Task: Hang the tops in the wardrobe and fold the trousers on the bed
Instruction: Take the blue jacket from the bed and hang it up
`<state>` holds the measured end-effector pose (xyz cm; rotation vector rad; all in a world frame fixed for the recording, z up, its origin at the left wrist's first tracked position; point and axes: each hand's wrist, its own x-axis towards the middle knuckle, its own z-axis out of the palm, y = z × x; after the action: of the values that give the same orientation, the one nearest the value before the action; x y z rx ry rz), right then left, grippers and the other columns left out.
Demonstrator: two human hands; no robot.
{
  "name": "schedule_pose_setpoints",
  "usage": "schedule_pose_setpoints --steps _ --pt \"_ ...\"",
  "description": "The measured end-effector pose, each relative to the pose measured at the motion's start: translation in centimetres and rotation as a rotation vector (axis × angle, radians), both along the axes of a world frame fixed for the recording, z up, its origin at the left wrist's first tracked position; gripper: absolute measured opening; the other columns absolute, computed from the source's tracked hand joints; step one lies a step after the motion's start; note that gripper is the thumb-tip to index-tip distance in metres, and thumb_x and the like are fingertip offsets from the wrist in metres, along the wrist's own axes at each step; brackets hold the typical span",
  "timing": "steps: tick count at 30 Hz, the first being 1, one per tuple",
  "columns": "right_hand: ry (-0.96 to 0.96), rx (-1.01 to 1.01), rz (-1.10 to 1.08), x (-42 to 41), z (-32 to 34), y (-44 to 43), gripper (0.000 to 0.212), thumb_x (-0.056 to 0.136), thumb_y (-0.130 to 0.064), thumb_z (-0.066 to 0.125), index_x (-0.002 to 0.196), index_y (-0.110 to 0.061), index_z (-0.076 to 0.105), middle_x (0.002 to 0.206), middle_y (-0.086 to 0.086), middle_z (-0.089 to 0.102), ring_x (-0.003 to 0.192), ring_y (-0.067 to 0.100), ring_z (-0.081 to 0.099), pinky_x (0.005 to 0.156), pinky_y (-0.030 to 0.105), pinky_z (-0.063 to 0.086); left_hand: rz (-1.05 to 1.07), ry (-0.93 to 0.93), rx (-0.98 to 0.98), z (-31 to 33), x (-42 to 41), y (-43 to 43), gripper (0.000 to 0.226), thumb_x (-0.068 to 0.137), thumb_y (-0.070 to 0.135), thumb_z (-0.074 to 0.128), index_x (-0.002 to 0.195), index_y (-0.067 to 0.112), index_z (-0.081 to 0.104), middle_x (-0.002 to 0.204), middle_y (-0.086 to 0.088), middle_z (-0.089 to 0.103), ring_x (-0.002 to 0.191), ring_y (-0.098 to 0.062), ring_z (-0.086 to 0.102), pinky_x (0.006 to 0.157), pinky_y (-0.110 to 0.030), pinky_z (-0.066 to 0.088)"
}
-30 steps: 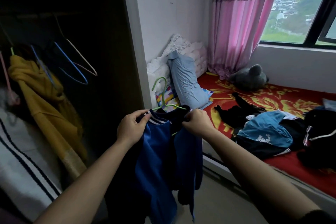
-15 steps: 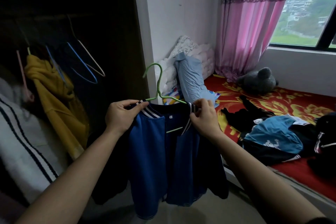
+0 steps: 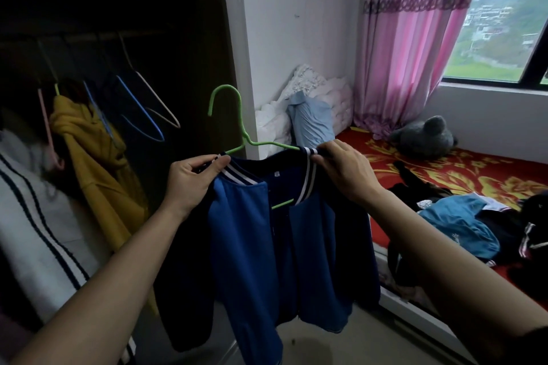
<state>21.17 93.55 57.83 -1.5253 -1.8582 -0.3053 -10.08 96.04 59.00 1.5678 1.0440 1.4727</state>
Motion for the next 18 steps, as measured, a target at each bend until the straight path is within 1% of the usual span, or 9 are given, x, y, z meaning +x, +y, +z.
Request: schedule_pose_setpoints --steps 2,5,7,9,10,12,15,17,18 --pt "-0.012 0.017 0.034 -0.7 0.9 -0.1 0.031 0.1 -0.045 0.051 0.113 -0.019 0.062 0.108 0.001 0.065 0.097 0.026 0.063 0.07 0.031 0.036 -0.024 -0.002 -0.003 0.3 0.5 0.0 0.01 0.082 0.019 0.075 0.092 0.02 0.075 0.087 0.005 0.077 0.085 -0.01 0.072 0.074 -0.021 0.058" --pt "-0.077 0.052 0.085 -1.3 1.7 -0.3 0.032 0.102 -0.046 0.046 0.116 -0.022 0.061 0.107 0.0 0.064 0.092 0.027 0.065 0.066 0.035 0.042 -0.05 0.008 0.0 0.5 1.5 0.0 0.009 0.085 0.015 0.073 0.091 0.021 0.074 0.083 0.011 0.076 0.082 -0.005 0.071 0.072 -0.017 0.056" --pt "-0.142 0.044 0.087 -1.4 2.0 -0.2 0.032 0.103 -0.045 0.044 0.119 -0.023 0.061 0.107 0.0 0.062 0.089 0.029 0.066 0.062 0.035 0.041 -0.053 0.015 0.004 0.4 1.7 0.1 0.009 0.085 0.014 0.073 0.093 0.017 0.074 0.082 0.011 0.076 0.08 -0.003 0.07 0.071 -0.015 0.054" --pt "-0.197 0.051 0.058 -1.3 2.2 -0.1 0.033 0.103 -0.047 0.042 0.119 -0.023 0.06 0.107 0.0 0.061 0.085 0.031 0.066 0.059 0.035 0.041 -0.059 0.044 0.006 0.5 1.5 0.4 0.02 0.083 0.02 0.074 0.1 0.011 0.075 0.088 0.003 0.076 0.085 -0.008 0.07 0.074 -0.017 0.055" --pt "-0.193 0.063 0.038 -1.1 2.4 -0.2 0.034 0.103 -0.048 0.041 0.118 -0.024 0.059 0.106 0.0 0.061 0.084 0.031 0.066 0.058 0.037 0.044 -0.056 0.079 0.017 0.7 1.3 0.6 0.025 0.081 0.024 0.074 0.103 0.012 0.074 0.093 -0.003 0.075 0.087 -0.012 0.069 0.076 -0.019 0.055" --pt "-0.14 0.107 -0.008 -0.7 2.8 -0.4 0.033 0.103 -0.048 0.04 0.114 -0.024 0.058 0.105 0.0 0.061 0.085 0.031 0.066 0.06 0.04 0.048 -0.029 0.167 0.041 1.2 0.6 1.2 0.023 0.082 0.028 0.073 0.103 0.018 0.073 0.1 -0.014 0.069 0.088 -0.015 0.066 0.077 -0.02 0.054" --pt "-0.085 0.169 -0.079 -0.6 3.4 -0.6 0.034 0.102 -0.046 0.041 0.11 -0.02 0.06 0.104 0.001 0.062 0.083 0.031 0.066 0.059 0.037 0.043 0.028 0.222 0.081 2.0 -0.1 2.1 0.016 0.087 0.026 0.071 0.102 0.022 0.071 0.102 -0.017 0.065 0.089 -0.014 0.063 0.076 -0.017 0.051" --pt "-0.072 0.187 -0.12 -1.2 3.8 -0.6 0.034 0.103 -0.044 0.042 0.11 -0.017 0.061 0.105 0.002 0.063 0.081 0.032 0.066 0.059 0.034 0.037 0.06 0.292 0.134 2.6 0.0 2.6 0.015 0.089 0.03 0.068 0.102 0.024 0.07 0.103 -0.012 0.063 0.093 -0.013 0.061 0.077 -0.015 0.047" --pt "-0.056 0.187 -0.137 -1.6 4.0 -0.6 0.034 0.103 -0.044 0.043 0.111 -0.016 0.061 0.106 0.002 0.064 0.081 0.032 0.066 0.06 0.033 0.034 0.073 0.337 0.156 3.0 0.0 2.8 0.016 0.09 0.033 0.066 0.103 0.024 0.07 0.103 -0.009 0.06 0.095 -0.014 0.06 0.079 -0.017 0.046"
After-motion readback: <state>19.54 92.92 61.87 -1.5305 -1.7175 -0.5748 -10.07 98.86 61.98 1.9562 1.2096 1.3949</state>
